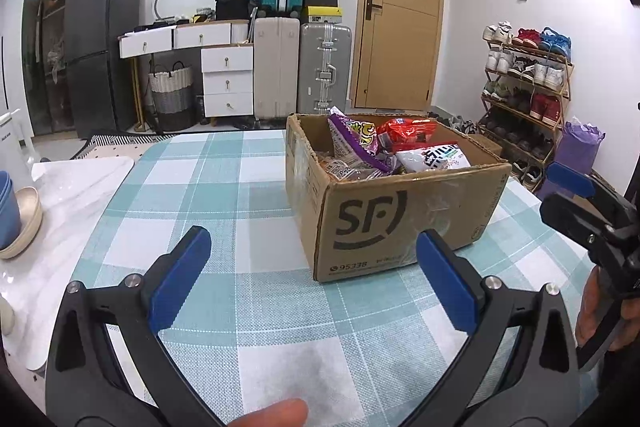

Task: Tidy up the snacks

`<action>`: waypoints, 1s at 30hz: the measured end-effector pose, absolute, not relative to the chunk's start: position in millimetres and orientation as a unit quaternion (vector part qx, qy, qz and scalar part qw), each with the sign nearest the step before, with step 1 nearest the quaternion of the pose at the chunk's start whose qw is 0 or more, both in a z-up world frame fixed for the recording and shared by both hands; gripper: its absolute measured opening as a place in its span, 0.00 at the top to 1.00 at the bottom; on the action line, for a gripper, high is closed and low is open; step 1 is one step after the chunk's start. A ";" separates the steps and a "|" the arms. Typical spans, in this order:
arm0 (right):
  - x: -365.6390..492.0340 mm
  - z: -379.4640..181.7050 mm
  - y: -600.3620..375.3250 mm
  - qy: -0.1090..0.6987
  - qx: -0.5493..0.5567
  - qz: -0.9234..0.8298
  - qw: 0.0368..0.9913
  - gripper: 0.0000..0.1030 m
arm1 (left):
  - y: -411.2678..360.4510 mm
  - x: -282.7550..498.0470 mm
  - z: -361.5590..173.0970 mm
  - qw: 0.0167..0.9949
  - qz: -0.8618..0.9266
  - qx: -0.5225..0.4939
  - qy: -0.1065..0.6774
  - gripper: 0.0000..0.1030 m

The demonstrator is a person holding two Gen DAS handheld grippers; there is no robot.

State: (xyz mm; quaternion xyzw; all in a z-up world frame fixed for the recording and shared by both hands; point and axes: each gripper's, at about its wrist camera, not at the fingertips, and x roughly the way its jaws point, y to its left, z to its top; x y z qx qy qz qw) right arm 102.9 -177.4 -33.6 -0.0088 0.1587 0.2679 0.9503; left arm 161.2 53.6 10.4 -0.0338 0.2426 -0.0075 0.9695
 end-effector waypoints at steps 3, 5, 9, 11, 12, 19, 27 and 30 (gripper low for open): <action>104.7 -37.2 -180.0 0.159 -0.009 0.262 0.952 0.00 | 51.5 162.6 6.7 0.969 -0.011 -0.028 0.243 0.01; 106.5 -38.7 -181.0 0.159 -0.007 0.260 0.952 0.00 | 50.7 161.2 3.8 0.971 -0.007 -0.023 0.238 0.01; 106.4 -39.8 -180.7 0.155 -0.011 0.256 0.954 0.00 | 55.6 158.7 2.3 0.972 -0.005 -0.031 0.231 0.01; 106.3 -38.9 -179.7 0.153 -0.014 0.255 0.955 0.00 | 58.3 158.7 0.0 0.972 -0.003 -0.035 0.231 0.01; 106.6 -38.9 -179.3 0.152 -0.015 0.254 0.955 0.00 | 58.8 159.3 -1.0 0.972 -0.002 -0.035 0.233 0.01; 105.6 -39.4 -179.3 0.152 -0.011 0.249 0.956 0.00 | 59.5 159.7 -1.6 0.972 -0.004 -0.035 0.230 0.01; 107.6 -39.0 -185.5 0.158 0.000 0.250 0.955 0.00 | 56.2 158.8 -2.9 0.973 -0.005 -0.028 0.227 0.01; 107.7 -39.0 -185.4 0.157 0.000 0.249 0.956 0.00 | 57.3 160.1 -3.3 0.973 -0.004 -0.031 0.229 0.01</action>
